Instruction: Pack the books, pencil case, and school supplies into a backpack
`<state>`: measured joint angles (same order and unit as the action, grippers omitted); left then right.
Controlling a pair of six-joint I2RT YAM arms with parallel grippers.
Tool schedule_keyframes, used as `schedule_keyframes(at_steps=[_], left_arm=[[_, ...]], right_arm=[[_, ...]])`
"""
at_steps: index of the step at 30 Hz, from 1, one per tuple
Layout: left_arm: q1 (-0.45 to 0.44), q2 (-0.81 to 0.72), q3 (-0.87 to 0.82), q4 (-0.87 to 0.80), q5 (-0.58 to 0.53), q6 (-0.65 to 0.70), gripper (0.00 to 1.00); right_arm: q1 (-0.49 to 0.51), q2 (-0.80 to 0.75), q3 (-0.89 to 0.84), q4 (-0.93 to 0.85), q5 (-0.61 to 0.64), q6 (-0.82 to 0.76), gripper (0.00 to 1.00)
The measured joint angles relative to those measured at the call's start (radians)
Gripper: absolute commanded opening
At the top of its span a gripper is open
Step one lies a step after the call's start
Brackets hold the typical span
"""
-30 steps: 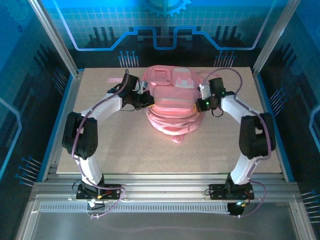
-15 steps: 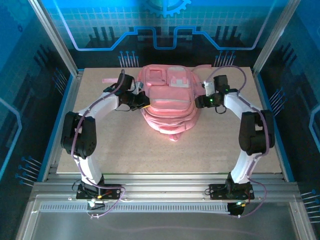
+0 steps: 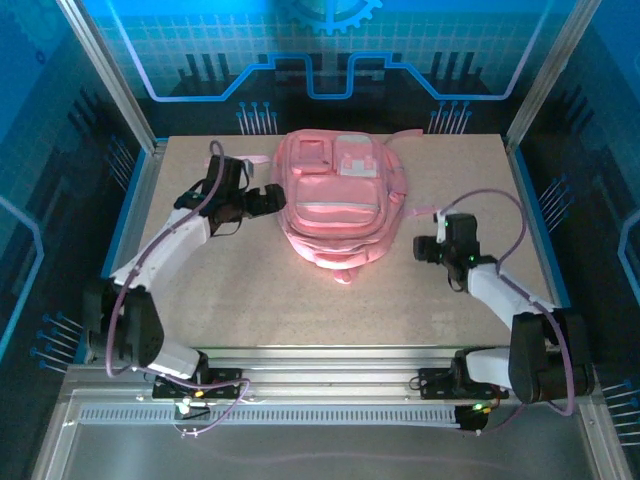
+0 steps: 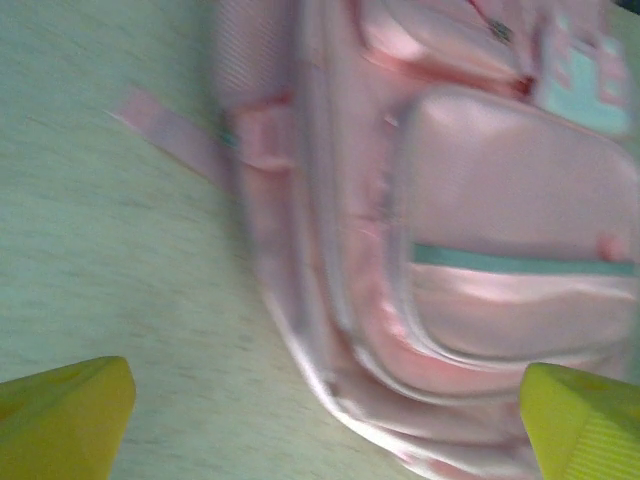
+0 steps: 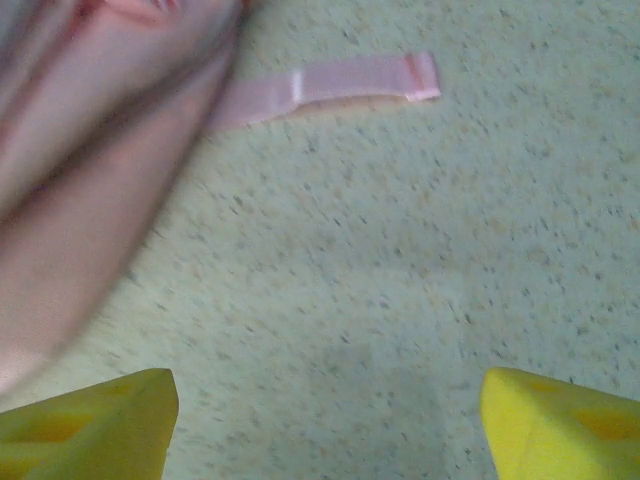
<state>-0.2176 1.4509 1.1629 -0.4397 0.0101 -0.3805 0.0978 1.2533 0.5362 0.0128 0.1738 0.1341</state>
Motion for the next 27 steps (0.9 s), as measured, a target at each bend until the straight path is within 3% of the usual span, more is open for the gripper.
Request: schedule_keyframes(at_steps=[7, 11, 13, 17, 21, 27], left_arm=[[0.006, -0.105, -0.263, 0.143, -0.343, 0.122, 0.99], [0.006, -0.106, -0.417, 0.303, -0.444, 0.199, 0.99], [0.007, -0.105, -0.491, 0.407, -0.470, 0.230, 0.99], [0.017, -0.078, -0.622, 0.688, -0.489, 0.290, 0.99], [0.035, -0.031, -0.708, 0.908, -0.474, 0.354, 0.99], [0.187, 0.064, -0.831, 1.314, -0.327, 0.355, 0.99]], right_arm=[[0.022, -0.009, -0.176, 0.364, 0.088, -0.064, 0.80], [0.016, 0.021, -0.173, 0.532, 0.072, -0.091, 1.00], [0.000, 0.060, -0.163, 0.583, 0.041, -0.100, 1.00], [-0.038, 0.195, -0.160, 0.700, -0.009, -0.098, 1.00], [-0.041, 0.250, -0.151, 0.691, -0.045, -0.102, 1.00], [-0.040, 0.250, -0.129, 0.709, -0.055, -0.109, 1.00]])
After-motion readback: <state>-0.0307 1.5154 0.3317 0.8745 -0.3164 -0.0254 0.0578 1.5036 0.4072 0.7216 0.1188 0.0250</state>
